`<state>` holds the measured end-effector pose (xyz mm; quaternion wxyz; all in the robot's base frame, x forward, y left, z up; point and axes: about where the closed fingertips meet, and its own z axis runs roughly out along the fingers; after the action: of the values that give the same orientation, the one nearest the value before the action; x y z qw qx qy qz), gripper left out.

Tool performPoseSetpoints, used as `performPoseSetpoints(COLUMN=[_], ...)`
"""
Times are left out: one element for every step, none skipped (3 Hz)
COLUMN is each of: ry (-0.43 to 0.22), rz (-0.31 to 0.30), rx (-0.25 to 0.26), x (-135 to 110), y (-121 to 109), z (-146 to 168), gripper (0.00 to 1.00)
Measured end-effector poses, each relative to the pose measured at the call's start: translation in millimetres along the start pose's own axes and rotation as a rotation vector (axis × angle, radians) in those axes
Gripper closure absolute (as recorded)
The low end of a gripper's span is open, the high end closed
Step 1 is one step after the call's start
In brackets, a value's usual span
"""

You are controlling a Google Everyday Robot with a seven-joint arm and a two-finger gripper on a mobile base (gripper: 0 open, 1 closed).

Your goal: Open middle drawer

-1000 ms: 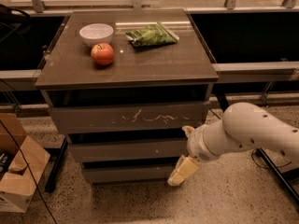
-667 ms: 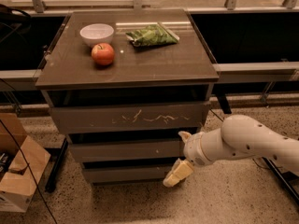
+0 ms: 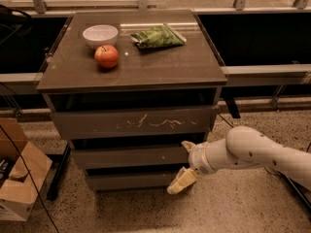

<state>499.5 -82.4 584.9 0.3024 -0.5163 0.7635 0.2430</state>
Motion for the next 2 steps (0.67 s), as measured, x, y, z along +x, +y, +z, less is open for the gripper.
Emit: performPoseSetpoints(ry=[0.003,-0.011], rz=[0.025,0.033], rx=[0.029,0.107], x=[4,10], y=[-5,-33], z=[12,50], gripper=[0.00,0.00])
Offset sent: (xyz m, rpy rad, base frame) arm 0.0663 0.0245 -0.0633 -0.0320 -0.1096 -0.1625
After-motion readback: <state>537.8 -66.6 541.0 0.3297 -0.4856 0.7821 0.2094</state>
